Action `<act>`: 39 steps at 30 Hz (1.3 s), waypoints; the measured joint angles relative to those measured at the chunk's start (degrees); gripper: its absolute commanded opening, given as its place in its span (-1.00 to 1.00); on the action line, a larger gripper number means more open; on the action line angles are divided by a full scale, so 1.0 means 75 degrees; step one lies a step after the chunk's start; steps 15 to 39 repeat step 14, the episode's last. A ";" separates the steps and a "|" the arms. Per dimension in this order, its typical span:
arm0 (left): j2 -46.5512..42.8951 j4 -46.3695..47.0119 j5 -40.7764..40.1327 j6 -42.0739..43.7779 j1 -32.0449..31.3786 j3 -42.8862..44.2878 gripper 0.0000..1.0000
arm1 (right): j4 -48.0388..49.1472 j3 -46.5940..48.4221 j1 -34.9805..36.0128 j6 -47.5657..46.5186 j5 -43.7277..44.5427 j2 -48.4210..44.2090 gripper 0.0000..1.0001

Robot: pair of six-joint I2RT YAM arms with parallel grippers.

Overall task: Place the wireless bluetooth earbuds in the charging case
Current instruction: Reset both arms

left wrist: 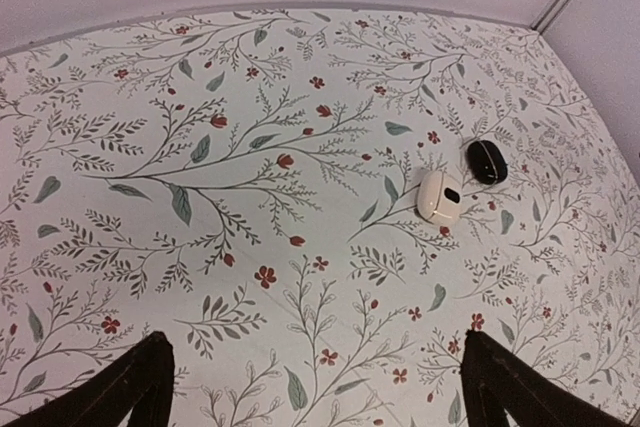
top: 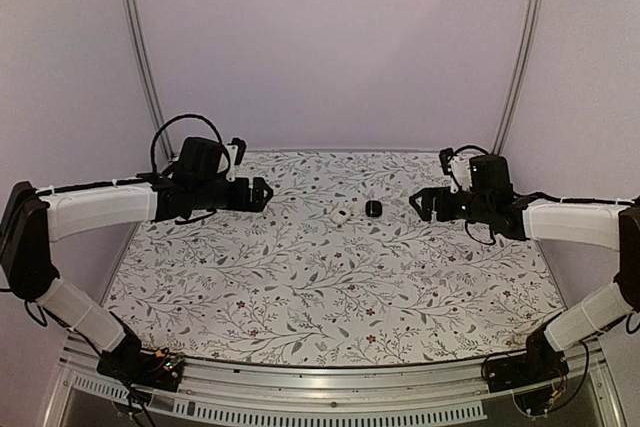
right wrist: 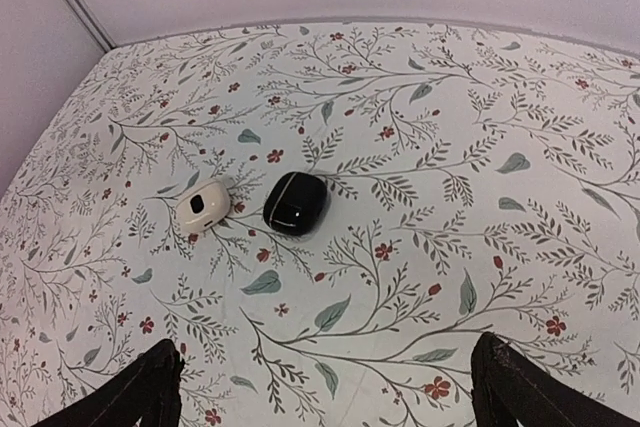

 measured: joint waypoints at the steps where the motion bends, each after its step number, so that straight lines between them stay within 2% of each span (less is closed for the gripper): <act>1: 0.0061 0.0055 0.0003 -0.0052 0.0003 -0.0096 0.99 | 0.0143 -0.0344 -0.0006 0.0108 0.0119 -0.0055 0.98; 8: 0.0557 0.0361 0.0000 -0.0393 0.0108 -0.0396 0.99 | 0.0787 -0.1367 -0.0006 0.0577 0.0603 -0.0271 0.98; 14: 0.0839 0.0685 0.0058 -0.0554 0.0286 -0.0466 0.99 | 0.1341 -0.1483 -0.0006 0.0729 0.0743 -0.0271 0.98; 39: 0.0839 0.0685 0.0058 -0.0554 0.0286 -0.0466 0.99 | 0.1341 -0.1483 -0.0006 0.0729 0.0743 -0.0271 0.98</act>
